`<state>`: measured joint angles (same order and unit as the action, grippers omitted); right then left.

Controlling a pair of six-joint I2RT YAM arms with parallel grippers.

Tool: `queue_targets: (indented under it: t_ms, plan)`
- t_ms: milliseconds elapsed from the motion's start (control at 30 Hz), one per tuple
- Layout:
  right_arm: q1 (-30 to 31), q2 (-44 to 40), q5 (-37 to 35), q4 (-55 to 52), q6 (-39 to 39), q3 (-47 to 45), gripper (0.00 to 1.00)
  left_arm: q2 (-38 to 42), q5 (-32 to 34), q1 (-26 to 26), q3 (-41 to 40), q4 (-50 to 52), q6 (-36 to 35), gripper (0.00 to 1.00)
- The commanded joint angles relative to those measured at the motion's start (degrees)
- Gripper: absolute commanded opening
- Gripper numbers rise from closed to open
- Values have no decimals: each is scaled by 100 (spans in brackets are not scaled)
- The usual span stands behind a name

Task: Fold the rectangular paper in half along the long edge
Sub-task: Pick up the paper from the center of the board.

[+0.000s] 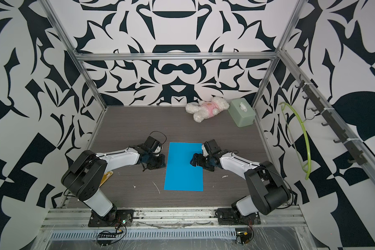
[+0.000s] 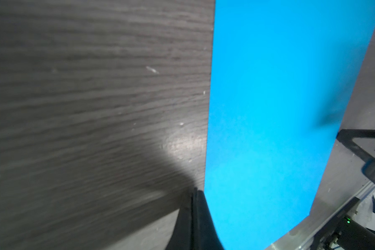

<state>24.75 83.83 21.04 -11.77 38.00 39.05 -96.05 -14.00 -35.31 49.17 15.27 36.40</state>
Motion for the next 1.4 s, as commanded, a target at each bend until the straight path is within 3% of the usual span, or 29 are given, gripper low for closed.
queue_targets:
  t_ms: [0,1367]
  plan:
    - [-41,139,14,-45,-19,-108,90,-196,-52,-22,-90,-4,-28,0]
    - [-93,428,686,550,-14,-217,91,-550,-155,-93,-92,-127,-85,0]
